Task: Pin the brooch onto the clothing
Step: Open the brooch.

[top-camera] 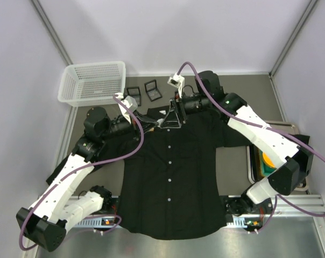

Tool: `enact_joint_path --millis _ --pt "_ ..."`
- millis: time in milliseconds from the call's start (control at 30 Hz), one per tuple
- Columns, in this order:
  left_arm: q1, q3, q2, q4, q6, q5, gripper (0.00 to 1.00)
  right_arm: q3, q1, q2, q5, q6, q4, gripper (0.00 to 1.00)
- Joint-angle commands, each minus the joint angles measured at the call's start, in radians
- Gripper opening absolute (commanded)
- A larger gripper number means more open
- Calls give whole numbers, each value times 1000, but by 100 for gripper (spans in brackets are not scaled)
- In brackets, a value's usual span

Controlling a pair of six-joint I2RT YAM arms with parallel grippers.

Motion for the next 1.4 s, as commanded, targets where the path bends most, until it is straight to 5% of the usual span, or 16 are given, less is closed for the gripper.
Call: enact_joint_path --millis 0,667,767,1033,1067,1200,1367 --pt "-3 22 -29 29 -10 -27 0 31 10 -3 19 -41 -34 55" --pt "1 20 -20 64 -49 -18 0 -23 -1 -41 -7 -116 -80 18" --pt "1 22 -16 64 -46 -18 0 -25 0 -43 -12 -114 -77 1" --pt "1 22 -11 64 -37 -9 0 -23 -1 -50 -55 -120 -75 0" --pt "1 22 -11 56 -28 -7 0 -20 0 -52 -63 -123 -75 3" --pt "1 19 -17 47 -2 -1 0 -9 0 -72 -69 -156 -75 49" --pt "1 23 -19 24 40 5 0 15 -30 -96 -104 -170 -75 64"
